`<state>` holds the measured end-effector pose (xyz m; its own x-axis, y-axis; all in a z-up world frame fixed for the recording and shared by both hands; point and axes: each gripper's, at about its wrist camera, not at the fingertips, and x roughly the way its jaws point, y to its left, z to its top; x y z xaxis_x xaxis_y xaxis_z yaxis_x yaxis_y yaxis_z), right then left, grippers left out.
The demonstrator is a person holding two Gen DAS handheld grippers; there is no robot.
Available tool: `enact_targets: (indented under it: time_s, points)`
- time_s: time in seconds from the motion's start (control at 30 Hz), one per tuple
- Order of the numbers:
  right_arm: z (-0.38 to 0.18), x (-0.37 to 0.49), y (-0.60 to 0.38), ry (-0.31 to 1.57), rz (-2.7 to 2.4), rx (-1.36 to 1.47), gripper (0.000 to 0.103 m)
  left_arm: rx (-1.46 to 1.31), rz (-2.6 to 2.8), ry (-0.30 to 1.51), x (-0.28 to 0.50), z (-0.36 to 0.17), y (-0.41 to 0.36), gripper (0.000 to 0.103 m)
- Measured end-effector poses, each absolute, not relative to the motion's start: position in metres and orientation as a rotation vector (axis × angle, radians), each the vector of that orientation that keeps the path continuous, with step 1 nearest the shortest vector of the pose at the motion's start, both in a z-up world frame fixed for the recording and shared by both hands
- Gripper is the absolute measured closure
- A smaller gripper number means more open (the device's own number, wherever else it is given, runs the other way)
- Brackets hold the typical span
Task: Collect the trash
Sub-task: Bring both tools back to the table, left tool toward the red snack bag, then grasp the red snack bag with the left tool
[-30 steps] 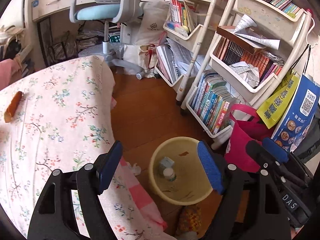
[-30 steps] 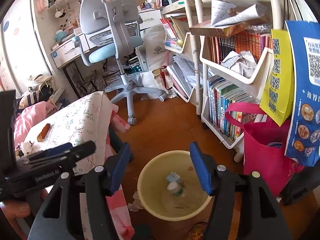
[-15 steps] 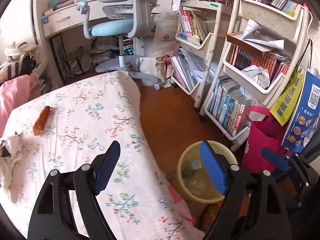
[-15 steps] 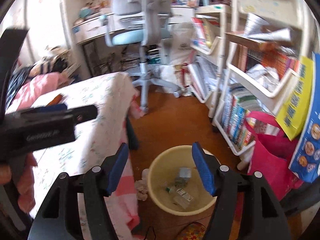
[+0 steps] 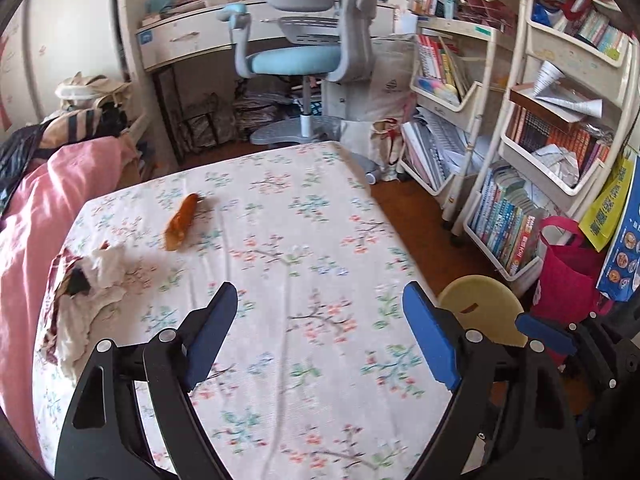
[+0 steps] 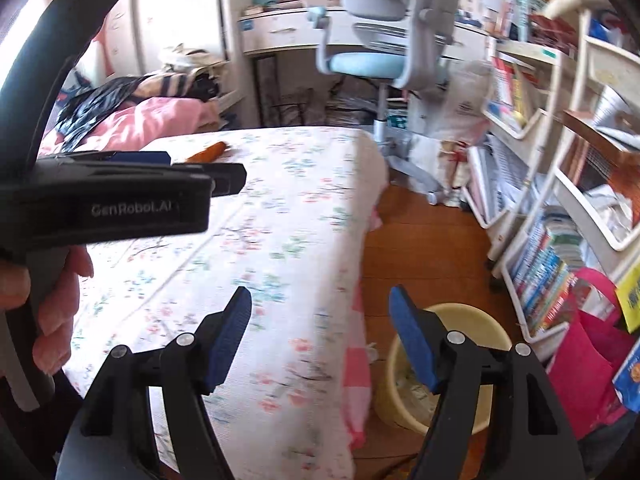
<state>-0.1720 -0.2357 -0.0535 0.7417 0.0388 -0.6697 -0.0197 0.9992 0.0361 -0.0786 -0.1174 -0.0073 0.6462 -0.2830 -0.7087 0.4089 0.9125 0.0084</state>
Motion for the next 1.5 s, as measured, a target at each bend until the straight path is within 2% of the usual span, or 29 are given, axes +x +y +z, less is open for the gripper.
enact_targets:
  time_s: [0.57, 1.5]
  points:
    - [-0.055, -0.142, -0.174, 0.725, 0.115, -0.039, 0.031, 0.05, -0.262, 0.791, -0.054, -0.011, -0.003, 0.021]
    - [-0.057, -0.097, -0.109, 0.733, 0.221, -0.054, 0.027, -0.024, -0.058, 0.832, -0.01, -0.019, 0.101, 0.019]
